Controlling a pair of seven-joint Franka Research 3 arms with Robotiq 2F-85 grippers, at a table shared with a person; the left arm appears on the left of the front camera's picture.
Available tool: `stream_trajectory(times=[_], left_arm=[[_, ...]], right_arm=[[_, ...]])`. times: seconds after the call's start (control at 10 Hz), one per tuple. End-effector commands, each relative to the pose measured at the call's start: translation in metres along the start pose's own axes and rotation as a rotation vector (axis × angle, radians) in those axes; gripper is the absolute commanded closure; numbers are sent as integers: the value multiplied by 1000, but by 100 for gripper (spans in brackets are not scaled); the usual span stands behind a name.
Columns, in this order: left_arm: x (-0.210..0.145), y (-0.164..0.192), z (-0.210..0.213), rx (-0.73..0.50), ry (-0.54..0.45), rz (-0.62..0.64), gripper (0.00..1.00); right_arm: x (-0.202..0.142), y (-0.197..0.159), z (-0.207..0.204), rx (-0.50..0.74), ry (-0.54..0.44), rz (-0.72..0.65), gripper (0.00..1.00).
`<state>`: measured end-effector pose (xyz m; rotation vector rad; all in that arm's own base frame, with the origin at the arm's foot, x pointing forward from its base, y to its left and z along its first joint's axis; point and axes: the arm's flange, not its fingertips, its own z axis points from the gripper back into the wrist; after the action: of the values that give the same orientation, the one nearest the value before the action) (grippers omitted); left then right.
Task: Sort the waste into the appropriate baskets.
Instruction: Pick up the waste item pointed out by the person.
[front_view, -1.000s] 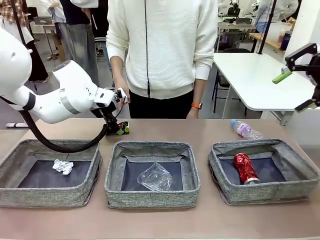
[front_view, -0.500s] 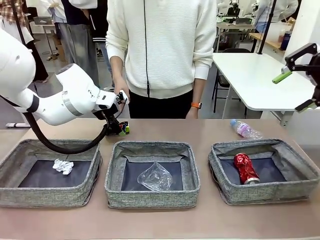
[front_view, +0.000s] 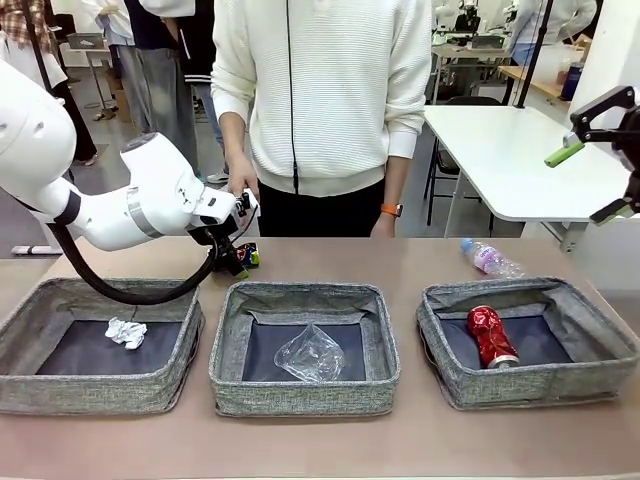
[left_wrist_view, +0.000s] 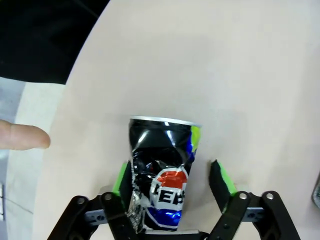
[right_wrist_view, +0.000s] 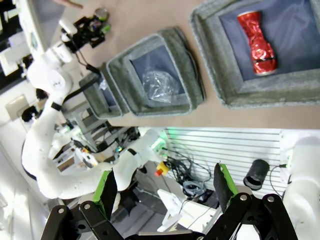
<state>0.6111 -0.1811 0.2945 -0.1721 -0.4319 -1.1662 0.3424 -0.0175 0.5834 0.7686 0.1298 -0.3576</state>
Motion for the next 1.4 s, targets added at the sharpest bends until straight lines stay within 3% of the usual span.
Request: stream_trajectory(times=[0.0,0.1,0.2,0.4,0.6,0.8,1.0,1.1,1.2,1.3], left_arm=[[-5,5,-3,-9,26,7,100],[-5,4,-3,-11,33,4,100],[-6,4,-4,-15,37,3,85],[-6,2,2,-27,49,7,100],[-7,-2,25,-26,56,41,100],[-1,-12,81,-53,66,85,100],[12,-32,161,-91,-68,263,100],[14,-51,203,-100,-49,324,100],[13,-76,241,-170,0,270,100],[11,-94,271,-114,-68,270,100]], right_arm=[[-2,0,0,16,6,-5,0],[-2,0,0,16,6,-5,0],[-2,0,0,16,6,-5,0],[-2,0,0,16,6,-5,0],[-2,0,0,16,6,-5,0],[-2,0,0,16,6,-5,0],[-2,0,0,16,6,-5,0],[-2,0,0,16,6,-5,0],[-2,0,0,16,6,-5,0],[-2,0,0,16,6,-5,0]])
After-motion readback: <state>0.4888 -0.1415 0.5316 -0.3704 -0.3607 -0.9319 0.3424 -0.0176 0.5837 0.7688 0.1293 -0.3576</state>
